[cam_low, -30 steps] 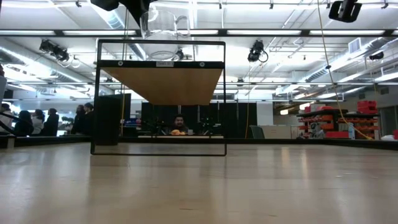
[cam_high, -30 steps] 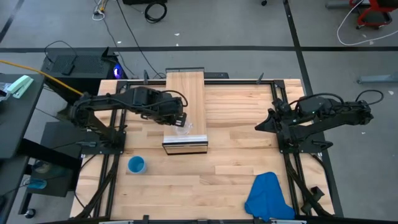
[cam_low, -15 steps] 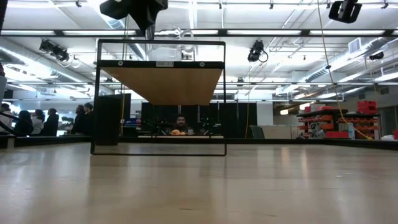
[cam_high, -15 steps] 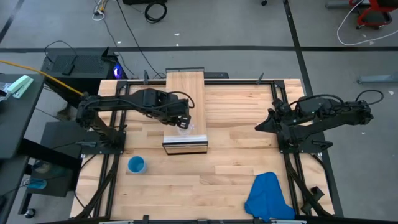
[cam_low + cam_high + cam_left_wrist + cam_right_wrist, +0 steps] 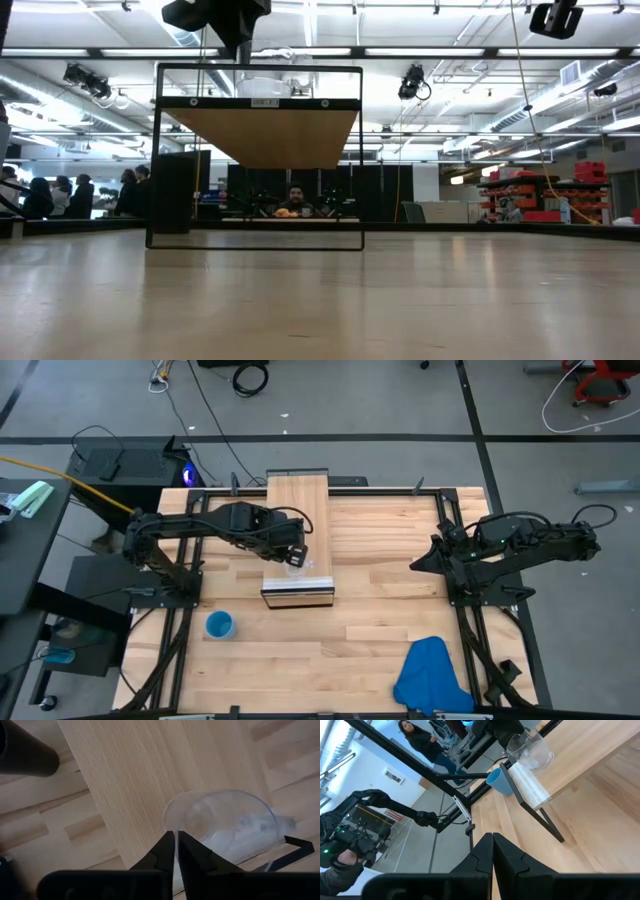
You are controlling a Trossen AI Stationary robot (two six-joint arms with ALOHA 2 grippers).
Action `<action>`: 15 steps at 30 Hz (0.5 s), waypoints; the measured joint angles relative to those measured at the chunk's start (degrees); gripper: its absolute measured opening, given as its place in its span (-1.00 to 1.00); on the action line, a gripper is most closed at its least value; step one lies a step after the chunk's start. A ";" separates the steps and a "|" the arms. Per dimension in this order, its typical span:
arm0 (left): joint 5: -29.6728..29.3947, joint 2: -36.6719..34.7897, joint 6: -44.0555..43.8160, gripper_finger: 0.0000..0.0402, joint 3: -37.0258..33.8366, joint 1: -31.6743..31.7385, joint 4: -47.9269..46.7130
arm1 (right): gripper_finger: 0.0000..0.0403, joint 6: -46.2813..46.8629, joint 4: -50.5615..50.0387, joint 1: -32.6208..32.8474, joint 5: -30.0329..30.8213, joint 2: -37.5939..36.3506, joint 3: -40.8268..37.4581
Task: Stack small to large cups/mugs on shelf
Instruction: Put the transparent mug on the shelf
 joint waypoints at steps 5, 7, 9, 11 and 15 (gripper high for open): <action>0.00 0.00 0.04 -0.78 0.00 0.00 0.66 | -0.92 0.02 -0.09 0.00 0.00 0.00 0.00; 0.00 0.00 0.03 -0.78 0.00 0.00 0.98 | -0.92 0.02 -0.09 0.00 0.00 0.00 0.00; 0.00 0.00 0.04 -0.79 0.00 0.00 1.09 | -0.92 0.02 -0.09 0.00 0.00 0.01 0.00; 0.02 0.00 0.29 -0.80 0.00 0.00 1.09 | -0.92 0.02 -0.09 0.00 0.00 0.01 0.00; 0.00 -0.12 0.65 -0.79 0.00 0.00 1.09 | -0.92 0.07 -0.09 0.00 0.00 0.00 0.00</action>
